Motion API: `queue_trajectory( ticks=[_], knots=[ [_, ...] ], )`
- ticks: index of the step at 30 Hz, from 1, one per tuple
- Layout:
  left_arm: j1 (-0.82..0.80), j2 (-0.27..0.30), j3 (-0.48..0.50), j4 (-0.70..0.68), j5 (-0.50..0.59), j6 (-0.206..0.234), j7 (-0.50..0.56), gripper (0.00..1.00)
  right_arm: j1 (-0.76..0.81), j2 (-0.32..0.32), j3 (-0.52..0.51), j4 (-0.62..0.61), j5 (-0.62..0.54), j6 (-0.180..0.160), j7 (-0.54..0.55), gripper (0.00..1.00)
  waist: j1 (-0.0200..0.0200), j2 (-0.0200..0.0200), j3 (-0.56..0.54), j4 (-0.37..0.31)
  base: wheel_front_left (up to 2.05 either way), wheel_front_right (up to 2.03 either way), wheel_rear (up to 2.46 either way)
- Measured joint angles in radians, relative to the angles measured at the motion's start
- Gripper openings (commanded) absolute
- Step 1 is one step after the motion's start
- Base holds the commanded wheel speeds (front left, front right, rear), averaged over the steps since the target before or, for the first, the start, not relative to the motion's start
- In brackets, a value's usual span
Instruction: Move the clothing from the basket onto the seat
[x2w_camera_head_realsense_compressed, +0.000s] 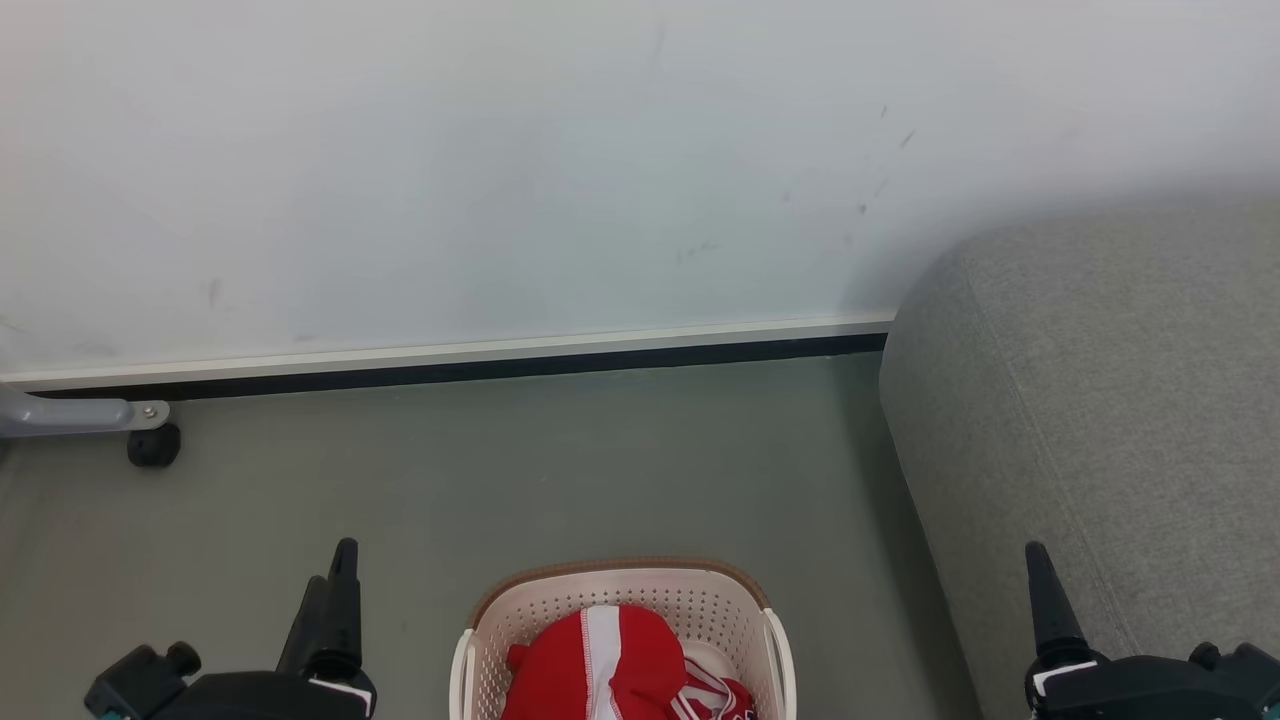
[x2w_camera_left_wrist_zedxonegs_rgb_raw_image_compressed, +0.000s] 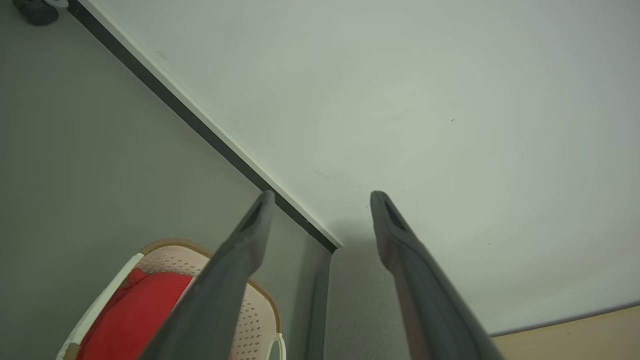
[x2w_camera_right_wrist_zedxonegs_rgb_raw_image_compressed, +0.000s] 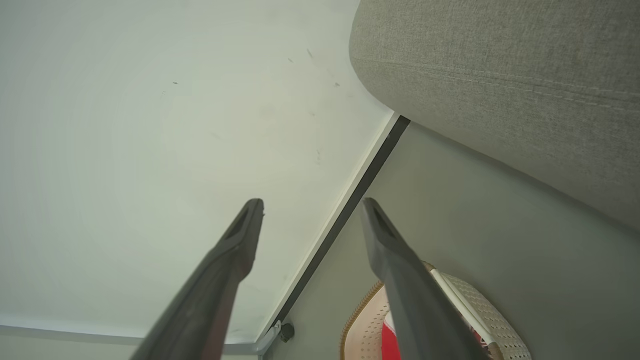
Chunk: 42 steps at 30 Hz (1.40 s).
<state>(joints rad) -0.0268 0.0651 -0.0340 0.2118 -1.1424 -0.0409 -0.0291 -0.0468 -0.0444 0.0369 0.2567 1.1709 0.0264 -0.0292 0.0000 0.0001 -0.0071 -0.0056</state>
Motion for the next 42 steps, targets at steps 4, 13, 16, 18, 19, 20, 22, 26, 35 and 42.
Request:
queue_trajectory(
  ticks=[4,13,16,18,19,20,22,26,35,42],
  knots=[
    [0.000,0.012,-0.024,-0.009,0.093,0.013,-0.013,1.00,0.000,-0.007,0.024,-0.009,-0.070,-0.010,-0.014,1.00,0.0000,0.0000,0.000,-0.002,0.00,0.00,0.00],
    [0.015,0.036,-0.055,-0.028,0.252,0.037,-0.048,1.00,0.000,-0.021,0.076,-0.023,-0.226,-0.033,-0.046,1.00,0.0000,0.0000,0.001,-0.005,0.00,0.00,0.00],
    [0.015,0.043,-0.065,-0.031,0.303,0.046,-0.057,1.00,0.000,-0.024,0.092,-0.024,-0.269,-0.037,-0.057,1.00,0.0000,0.0000,0.001,-0.006,0.00,0.00,0.00],
    [0.015,0.047,-0.069,-0.033,0.341,0.050,-0.063,1.00,0.000,-0.024,0.102,-0.025,-0.302,-0.045,-0.065,1.00,0.0000,0.0000,0.000,-0.006,0.00,0.00,0.00],
    [0.016,0.049,-0.071,-0.034,0.355,0.053,-0.070,1.00,0.000,-0.025,0.106,-0.025,-0.313,-0.046,-0.069,1.00,0.0000,0.0000,0.000,-0.007,0.00,0.00,0.00],
    [0.016,0.052,-0.073,-0.035,0.366,0.057,-0.071,1.00,0.000,-0.026,0.111,-0.025,-0.328,-0.051,-0.071,1.00,0.0000,0.0000,-0.001,-0.007,0.00,0.00,0.00],
    [0.020,0.057,-0.075,-0.038,0.403,0.060,-0.080,1.00,0.001,-0.029,0.122,-0.025,-0.361,-0.054,-0.079,1.00,0.0000,0.0000,-0.001,-0.008,0.00,0.00,0.00],
    [0.040,0.060,-0.080,-0.045,0.463,0.071,-0.093,1.00,0.001,-0.031,0.143,-0.027,-0.417,-0.063,-0.094,1.00,0.0000,-0.0001,-0.004,-0.008,0.00,0.00,0.00],
    [0.060,0.073,-0.088,-0.058,0.588,0.095,-0.124,1.00,0.001,-0.038,0.188,-0.028,-0.538,-0.081,-0.128,1.00,0.0000,0.0000,-0.011,-0.010,0.00,0.00,0.00],
    [0.081,0.085,-0.099,-0.067,0.676,0.113,-0.154,1.00,0.002,-0.044,0.224,-0.028,-0.628,-0.089,-0.150,1.00,0.0000,0.0000,-0.017,-0.012,0.00,0.00,0.00]
  ],
)
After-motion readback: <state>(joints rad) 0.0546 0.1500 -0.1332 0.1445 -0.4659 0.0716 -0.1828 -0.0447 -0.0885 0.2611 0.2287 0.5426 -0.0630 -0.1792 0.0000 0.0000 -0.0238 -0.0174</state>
